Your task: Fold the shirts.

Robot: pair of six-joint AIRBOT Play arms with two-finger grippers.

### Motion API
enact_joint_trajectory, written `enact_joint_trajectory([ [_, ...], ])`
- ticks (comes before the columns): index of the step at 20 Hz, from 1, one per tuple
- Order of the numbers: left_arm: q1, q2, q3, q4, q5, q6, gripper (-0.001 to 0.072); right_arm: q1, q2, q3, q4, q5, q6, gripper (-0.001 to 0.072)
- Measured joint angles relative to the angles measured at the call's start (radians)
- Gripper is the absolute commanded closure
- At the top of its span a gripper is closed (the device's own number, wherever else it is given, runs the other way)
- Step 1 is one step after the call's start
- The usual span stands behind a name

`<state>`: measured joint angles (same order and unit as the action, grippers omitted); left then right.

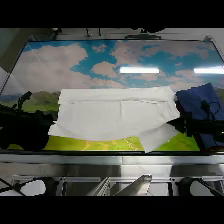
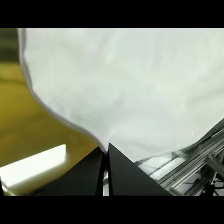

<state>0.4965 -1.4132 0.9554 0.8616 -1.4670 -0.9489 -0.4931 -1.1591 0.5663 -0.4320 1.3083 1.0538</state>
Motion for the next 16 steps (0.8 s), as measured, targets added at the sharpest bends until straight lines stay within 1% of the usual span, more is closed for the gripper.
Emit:
enact_joint_trajectory([
  [4, -0.043, -0.094, 0.154, -0.097, -0.018, 0.0, 0.0684, 0.075, -0.104, 0.129, 0.156, -0.093, -0.045, 0.0693],
  [7, -0.089, -0.223, 0.298, -0.129, -0.011, -0.011, 0.0684, 0.122, -0.237, 0.232, 0.266, -0.167, -0.109, 0.0693],
  [10, -0.116, -0.365, 0.453, -0.141, 0.003, -0.038, 0.0684, 0.148, -0.395, 0.342, 0.371, -0.21, -0.179, 0.0693],
  [13, -0.124, -0.507, 0.604, -0.133, 0.008, -0.084, 0.0685, 0.159, -0.549, 0.448, 0.432, -0.229, -0.23, 0.0693],
  [16, -0.13, -0.625, 0.711, -0.125, -0.021, -0.114, 0.0695, 0.163, -0.653, 0.504, 0.458, -0.237, -0.264, 0.0693],
])
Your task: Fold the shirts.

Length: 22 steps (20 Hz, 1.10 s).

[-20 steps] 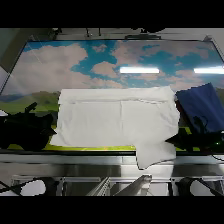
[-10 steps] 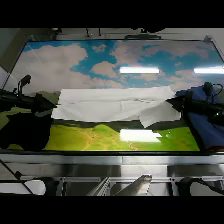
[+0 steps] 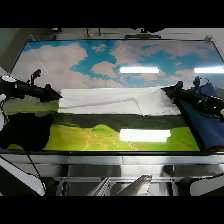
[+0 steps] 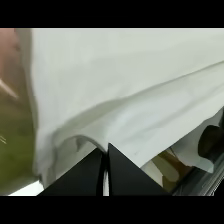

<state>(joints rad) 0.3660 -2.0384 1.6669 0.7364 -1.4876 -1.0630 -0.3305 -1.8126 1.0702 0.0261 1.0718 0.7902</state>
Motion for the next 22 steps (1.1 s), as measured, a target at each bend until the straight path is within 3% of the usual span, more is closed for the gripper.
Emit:
enact_joint_trajectory([
  [5, 0.011, -0.118, 0.11, 0.006, -0.08, -0.045, 0.0704, -0.001, -0.057, 0.027, 0.014, 0.011, -0.052, 0.0657],
  [7, 0.019, -0.131, 0.142, 0.006, -0.1, -0.056, 0.066, -0.002, -0.058, 0.03, 0.018, 0.026, -0.071, 0.0364],
  [8, 0.021, -0.135, 0.161, 0.006, -0.116, -0.059, 0.0505, -0.002, -0.058, 0.031, 0.019, 0.034, -0.078, 0.0316],
  [9, 0.021, -0.138, 0.185, 0.006, -0.138, -0.064, 0.0468, -0.002, -0.058, 0.031, 0.02, 0.045, -0.082, 0.0316],
  [13, 0.007, -0.142, 0.311, 0.002, -0.228, -0.116, 0.047, -0.002, -0.059, 0.032, 0.024, 0.07, -0.088, 0.0319],
  [15, -0.001, -0.137, 0.355, -0.001, -0.25, -0.143, 0.0476, -0.002, -0.06, 0.032, 0.029, 0.073, -0.072, 0.0433],
  [18, -0.005, -0.102, 0.35, 0.0, -0.259, -0.166, 0.0583, -0.019, -0.06, 0.033, 0.055, 0.093, -0.058, 0.0433],
  [19, -0.004, -0.087, 0.34, 0.004, -0.263, -0.169, 0.0584, -0.034, -0.06, 0.036, 0.055, 0.109, -0.062, 0.0431],
  [20, -0.002, -0.071, 0.332, 0.005, -0.265, -0.177, 0.0585, -0.055, -0.056, 0.041, 0.046, 0.131, -0.068, 0.0389],
  [21, 0.001, -0.056, 0.326, 0.005, -0.271, -0.176, 0.0585, -0.08, -0.05, 0.047, 0.02, 0.153, -0.07, 0.0274],
  [22, 0.004, -0.039, 0.322, 0.005, -0.275, -0.177, 0.0584, -0.109, -0.04, 0.055, -0.019, 0.169, -0.069, 0.0206],
])
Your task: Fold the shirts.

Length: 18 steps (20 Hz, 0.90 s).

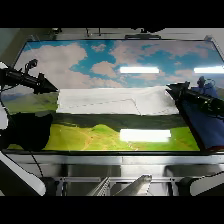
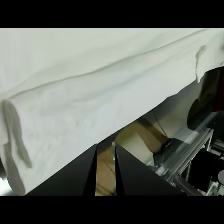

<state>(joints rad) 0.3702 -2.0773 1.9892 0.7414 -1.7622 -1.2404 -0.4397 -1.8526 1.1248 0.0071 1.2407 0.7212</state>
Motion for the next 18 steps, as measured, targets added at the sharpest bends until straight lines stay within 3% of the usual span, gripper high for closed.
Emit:
enact_joint_trajectory([
  [5, -0.003, 0.079, -0.008, 0.001, -0.003, -0.018, 0.0584, -0.093, 0.066, 0.022, -0.228, 0.037, 0.039, 0.0206],
  [9, -0.068, 0.117, -0.01, 0.0, 0.014, -0.022, 0.0584, -0.052, 0.089, 0.028, -0.396, 0.002, 0.073, 0.0206],
  [14, -0.184, 0.129, -0.01, -0.001, 0.068, -0.024, 0.0584, 0.039, 0.095, 0.114, -0.698, -0.105, 0.219, 0.0192],
  [18, -0.27, 0.131, -0.01, 0.0, 0.104, -0.015, 0.0584, 0.062, 0.097, 0.205, -0.801, -0.105, 0.303, 0.0189],
])
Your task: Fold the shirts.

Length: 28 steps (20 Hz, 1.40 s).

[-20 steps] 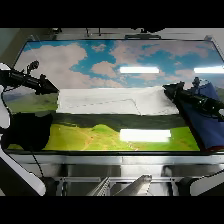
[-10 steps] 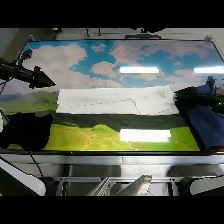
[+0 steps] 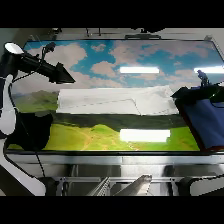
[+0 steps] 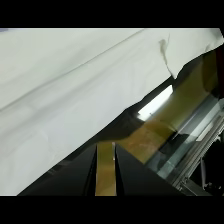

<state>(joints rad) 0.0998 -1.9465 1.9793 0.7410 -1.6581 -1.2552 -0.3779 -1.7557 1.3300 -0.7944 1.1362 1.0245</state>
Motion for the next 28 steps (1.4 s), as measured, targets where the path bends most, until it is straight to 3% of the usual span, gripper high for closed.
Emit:
enact_joint_trajectory([
  [6, -0.124, 0.0, 0.0, 0.013, 0.067, 0.029, 0.0584, 0.005, -0.028, 0.049, -0.048, 0.037, 0.045, 0.0184],
  [8, -0.164, 0.0, 0.0, 0.051, 0.091, 0.034, 0.0584, 0.005, -0.053, 0.053, -0.048, 0.044, 0.058, 0.0099],
  [20, -0.317, 0.0, 0.0, 0.153, 0.19, 0.063, 0.0585, 0.082, -0.107, 0.058, -0.056, 0.077, 0.073, 0.0109],
  [24, -0.344, -0.024, 0.0, 0.155, 0.212, 0.075, 0.059, 0.12, -0.111, 0.062, -0.079, 0.07, 0.076, 0.0363],
  [25, -0.352, -0.039, 0.0, 0.158, 0.212, 0.077, 0.0705, 0.124, -0.111, 0.063, -0.08, 0.069, 0.08, 0.0425],
  [26, -0.362, -0.054, 0.0, 0.157, 0.211, 0.078, 0.0699, 0.125, -0.111, 0.064, -0.084, 0.061, 0.087, 0.0543],
  [28, -0.385, -0.088, -0.001, 0.156, 0.21, 0.087, 0.0694, 0.124, -0.113, 0.066, -0.08, 0.047, 0.106, 0.0575],
])
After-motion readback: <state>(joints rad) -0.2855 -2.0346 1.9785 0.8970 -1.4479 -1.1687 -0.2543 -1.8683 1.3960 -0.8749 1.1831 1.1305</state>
